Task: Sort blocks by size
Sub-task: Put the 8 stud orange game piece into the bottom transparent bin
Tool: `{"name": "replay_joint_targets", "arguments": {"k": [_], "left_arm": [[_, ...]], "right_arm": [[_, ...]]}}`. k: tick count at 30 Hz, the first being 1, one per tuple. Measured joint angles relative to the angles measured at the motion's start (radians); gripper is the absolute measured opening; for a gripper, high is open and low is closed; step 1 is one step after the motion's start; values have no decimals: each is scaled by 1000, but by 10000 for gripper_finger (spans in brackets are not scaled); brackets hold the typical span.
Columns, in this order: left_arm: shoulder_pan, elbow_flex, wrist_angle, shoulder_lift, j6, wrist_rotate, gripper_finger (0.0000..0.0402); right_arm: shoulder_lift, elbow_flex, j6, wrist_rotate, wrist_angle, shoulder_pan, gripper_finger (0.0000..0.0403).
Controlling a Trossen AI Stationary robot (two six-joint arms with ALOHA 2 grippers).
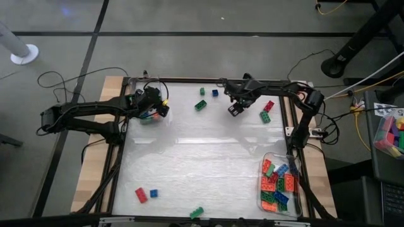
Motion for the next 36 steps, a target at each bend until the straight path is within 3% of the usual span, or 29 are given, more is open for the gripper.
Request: {"name": "replay_joint_targets", "arguments": {"k": [9,18,23,36], "left_arm": [[0,0,0,0,0,0,249],[0,0,0,0,0,0,249],[0,0,0,0,0,0,249],[0,0,0,0,1,-1,249]], "right_arm": [[-5,-108,22,1,188,-43,177],[-5,-81,22,45,323,-48,177],[-3,-72,23,138,415,-48,177],[-3,-73,167,413,327,-50,177]]}}
